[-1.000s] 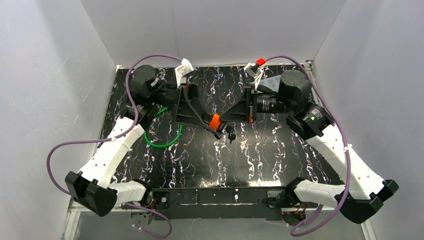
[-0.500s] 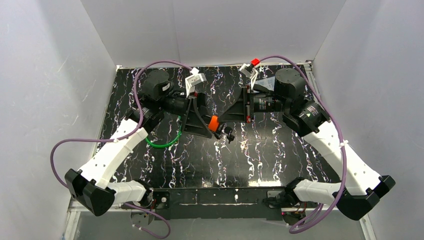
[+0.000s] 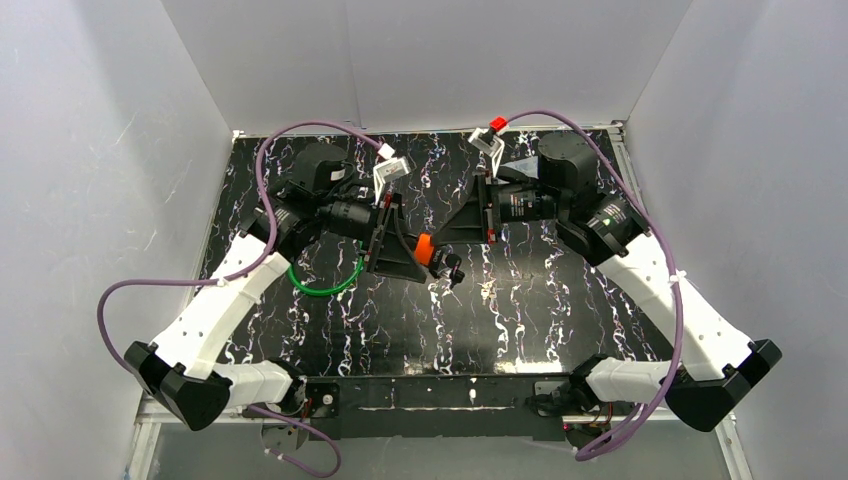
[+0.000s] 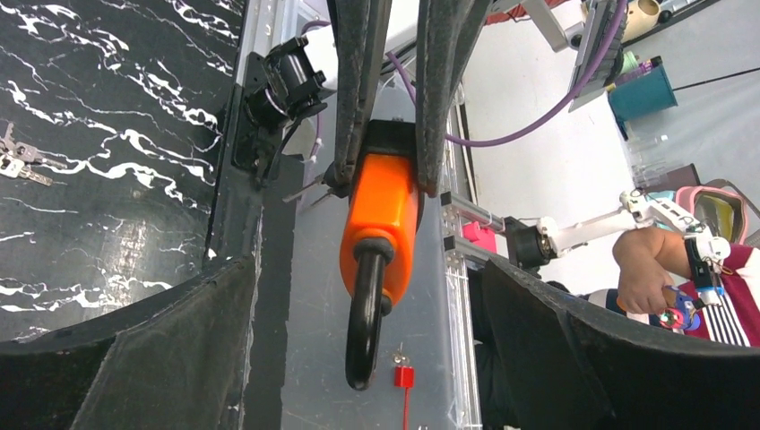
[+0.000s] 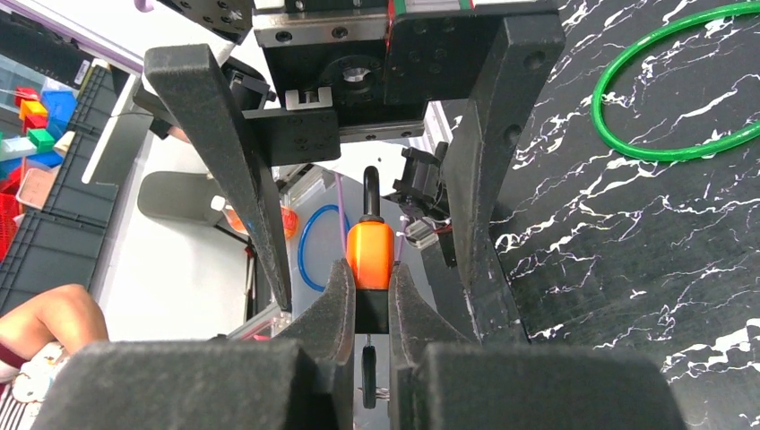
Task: Unlock with the key
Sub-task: Unlock the lock.
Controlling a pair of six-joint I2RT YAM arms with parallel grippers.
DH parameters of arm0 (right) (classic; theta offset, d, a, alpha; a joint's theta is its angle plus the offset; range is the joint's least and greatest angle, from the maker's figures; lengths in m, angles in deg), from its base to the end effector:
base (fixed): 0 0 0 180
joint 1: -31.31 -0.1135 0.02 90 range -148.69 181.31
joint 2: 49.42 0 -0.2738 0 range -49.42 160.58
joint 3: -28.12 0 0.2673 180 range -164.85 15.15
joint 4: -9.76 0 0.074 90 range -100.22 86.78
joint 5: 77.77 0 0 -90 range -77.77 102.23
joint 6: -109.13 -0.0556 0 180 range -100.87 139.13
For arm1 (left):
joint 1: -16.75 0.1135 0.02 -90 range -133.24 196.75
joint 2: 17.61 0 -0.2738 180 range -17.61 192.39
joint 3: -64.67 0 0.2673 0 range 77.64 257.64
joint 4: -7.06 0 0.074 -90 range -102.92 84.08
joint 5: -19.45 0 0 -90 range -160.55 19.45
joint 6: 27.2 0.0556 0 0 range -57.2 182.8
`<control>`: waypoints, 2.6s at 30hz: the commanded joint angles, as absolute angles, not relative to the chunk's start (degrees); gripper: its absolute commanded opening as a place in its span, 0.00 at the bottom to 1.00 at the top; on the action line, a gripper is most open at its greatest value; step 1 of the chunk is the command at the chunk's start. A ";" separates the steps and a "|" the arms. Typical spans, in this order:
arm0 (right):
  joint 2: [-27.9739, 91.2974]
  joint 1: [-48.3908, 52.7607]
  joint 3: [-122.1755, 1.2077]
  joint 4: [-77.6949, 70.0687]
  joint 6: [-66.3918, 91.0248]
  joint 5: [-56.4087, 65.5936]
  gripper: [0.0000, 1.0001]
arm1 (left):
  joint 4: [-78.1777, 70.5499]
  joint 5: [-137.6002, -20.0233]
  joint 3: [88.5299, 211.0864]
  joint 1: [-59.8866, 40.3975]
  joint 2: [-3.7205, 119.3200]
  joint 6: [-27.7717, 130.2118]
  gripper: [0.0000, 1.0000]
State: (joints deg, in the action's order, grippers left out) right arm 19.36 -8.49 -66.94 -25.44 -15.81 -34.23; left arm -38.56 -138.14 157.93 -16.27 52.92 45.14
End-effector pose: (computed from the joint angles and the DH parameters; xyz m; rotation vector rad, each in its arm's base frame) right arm 0.1828 0.2048 0.4697 -0.7613 1.8298 1.6004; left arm 0.1925 -0.1864 0.4379 1.1005 1.7876 -1.7053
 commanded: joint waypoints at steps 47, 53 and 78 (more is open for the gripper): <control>21.82 -12.37 -71.83 -23.37 -11.50 -34.07 0.01 | -42.22 -144.09 161.37 -20.67 52.42 52.25 0.00; 20.74 -12.28 -72.48 -25.01 -11.50 -29.74 0.52 | -42.52 -143.66 159.78 -20.67 50.42 53.43 0.00; 2.45 -8.81 -51.18 -21.79 -7.21 -18.62 0.84 | -49.77 -138.10 163.54 -20.69 50.76 67.35 0.00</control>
State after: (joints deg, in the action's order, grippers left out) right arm 3.89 -9.16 -51.27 -25.07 -9.28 -20.72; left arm -48.62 -137.90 160.94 -20.54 51.39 63.86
